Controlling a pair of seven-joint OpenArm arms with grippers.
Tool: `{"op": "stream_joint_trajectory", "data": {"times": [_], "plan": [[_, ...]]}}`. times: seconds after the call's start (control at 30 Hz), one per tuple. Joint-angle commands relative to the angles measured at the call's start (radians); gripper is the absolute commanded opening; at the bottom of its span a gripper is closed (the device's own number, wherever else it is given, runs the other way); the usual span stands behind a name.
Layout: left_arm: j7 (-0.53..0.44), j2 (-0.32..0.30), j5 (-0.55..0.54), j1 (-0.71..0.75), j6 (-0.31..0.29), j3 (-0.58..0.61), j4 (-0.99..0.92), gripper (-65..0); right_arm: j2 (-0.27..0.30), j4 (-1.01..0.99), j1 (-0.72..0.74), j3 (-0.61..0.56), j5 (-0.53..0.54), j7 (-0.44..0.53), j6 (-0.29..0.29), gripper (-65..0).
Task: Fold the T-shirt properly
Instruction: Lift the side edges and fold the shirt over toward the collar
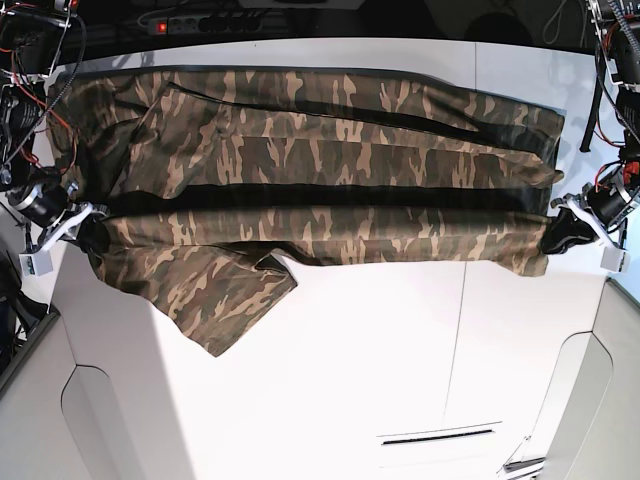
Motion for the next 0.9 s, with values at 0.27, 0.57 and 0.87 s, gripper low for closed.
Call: {"op": "stream_joint_trajectory", "data": {"times": [0.27, 0.57, 0.87], "plan": [[-0.028, 0.036, 0.055, 0.005, -0.009, -0.011, 0.019, -65.0, 0.016, 0.012, -0.017, 0.007, -0.091, 0.301, -0.018, -33.5], [-0.042, 0.035, 0.061, 0.004, -0.009, -0.011, 0.019, -65.0, -0.064, -0.051, 0.122, 0.005, -0.2, 0.335, -0.097, -33.5], [-0.048, 0.035, 0.062, 0.009, -0.009, -0.011, 0.019, -65.0, -0.12, -0.463, 0.341, 0.0, -0.262, 0.465, -0.051, -33.6]]}}
